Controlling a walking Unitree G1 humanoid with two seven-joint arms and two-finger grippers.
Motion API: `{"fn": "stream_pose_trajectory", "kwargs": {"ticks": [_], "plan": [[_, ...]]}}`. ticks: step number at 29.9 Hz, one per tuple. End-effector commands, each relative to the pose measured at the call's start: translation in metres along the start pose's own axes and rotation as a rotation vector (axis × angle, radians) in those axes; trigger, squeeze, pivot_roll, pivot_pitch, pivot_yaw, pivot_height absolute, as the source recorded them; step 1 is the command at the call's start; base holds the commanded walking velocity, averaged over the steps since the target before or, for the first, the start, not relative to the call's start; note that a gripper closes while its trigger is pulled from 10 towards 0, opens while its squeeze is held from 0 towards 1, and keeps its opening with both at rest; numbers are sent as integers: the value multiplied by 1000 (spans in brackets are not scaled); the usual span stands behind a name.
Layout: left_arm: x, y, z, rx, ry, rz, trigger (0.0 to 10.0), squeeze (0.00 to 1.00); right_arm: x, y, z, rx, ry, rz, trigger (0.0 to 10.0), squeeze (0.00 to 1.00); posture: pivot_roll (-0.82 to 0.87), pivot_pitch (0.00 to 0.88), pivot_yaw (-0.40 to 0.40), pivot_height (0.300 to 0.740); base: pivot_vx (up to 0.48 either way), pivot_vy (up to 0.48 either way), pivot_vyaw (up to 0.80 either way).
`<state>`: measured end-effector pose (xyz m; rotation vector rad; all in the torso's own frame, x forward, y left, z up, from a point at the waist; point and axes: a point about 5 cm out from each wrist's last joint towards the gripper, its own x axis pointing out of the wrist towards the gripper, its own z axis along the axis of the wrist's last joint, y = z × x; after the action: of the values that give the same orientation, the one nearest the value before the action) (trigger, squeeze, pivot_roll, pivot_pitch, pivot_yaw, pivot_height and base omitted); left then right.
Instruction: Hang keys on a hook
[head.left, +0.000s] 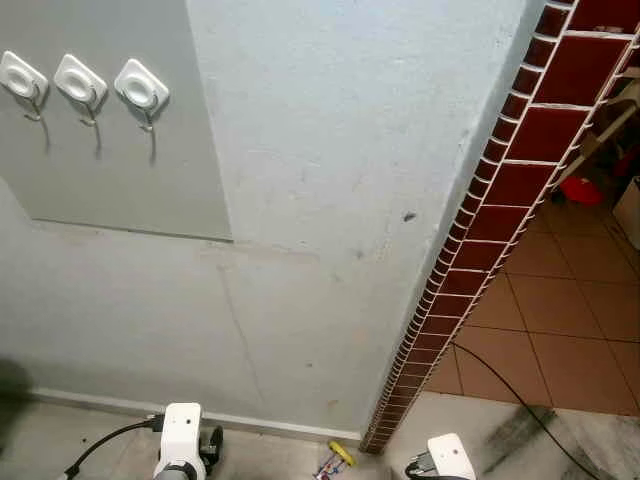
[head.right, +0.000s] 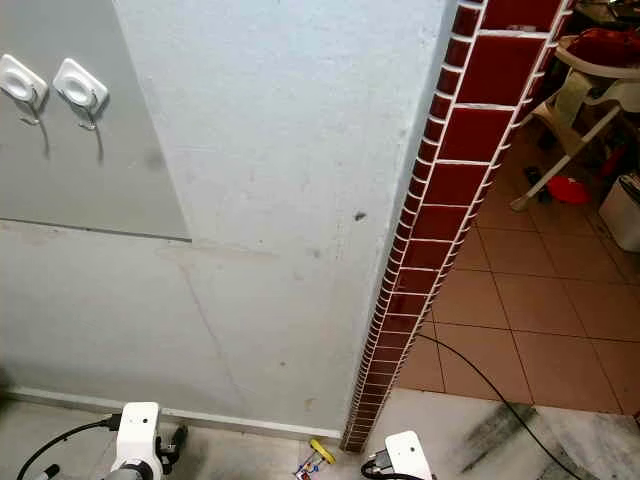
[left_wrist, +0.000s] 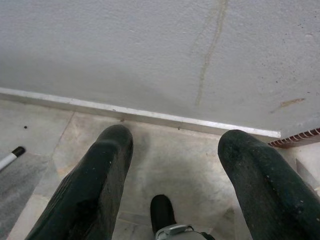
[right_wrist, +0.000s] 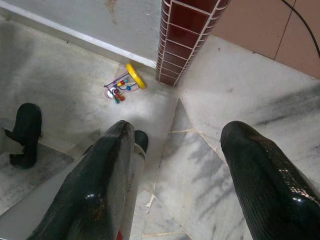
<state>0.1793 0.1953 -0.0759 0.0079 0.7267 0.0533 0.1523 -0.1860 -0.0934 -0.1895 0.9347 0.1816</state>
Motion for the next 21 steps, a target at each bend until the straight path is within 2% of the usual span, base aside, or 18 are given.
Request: {"fn": "stream_pose_trajectory", "kwargs": {"ticks": [1, 14, 16, 17, 21], "plan": [[-8, 10, -27, -22, 181, 13, 10000, 0, 8, 2, 14, 29, 73, -32, 10000, 0, -76, 0, -12, 740, 0, 0, 0], [-8, 10, -27, -22, 181, 13, 10000, 0, 8, 2, 14, 29, 73, -32, 10000, 0, -76, 0, -12, 740, 0, 0, 0], [-8, 10, -27, -20, 178, 13, 10000, 0, 8, 1, 16, -2, 51, -38, 10000, 0, -77, 0, -13, 740, 0, 0, 0], [-5, 8, -18, -46, 128, 6, 10000, 0, 7, 4, 18, 18, 5, 1, 10000, 0, -103, 0, 6, 740, 0, 0, 0], [-3, 8, -13, -42, 102, 11, 10000, 0, 7, 6, 17, 29, -5, 18, 10000, 0, -106, 0, 8, 740, 0, 0, 0]]}}
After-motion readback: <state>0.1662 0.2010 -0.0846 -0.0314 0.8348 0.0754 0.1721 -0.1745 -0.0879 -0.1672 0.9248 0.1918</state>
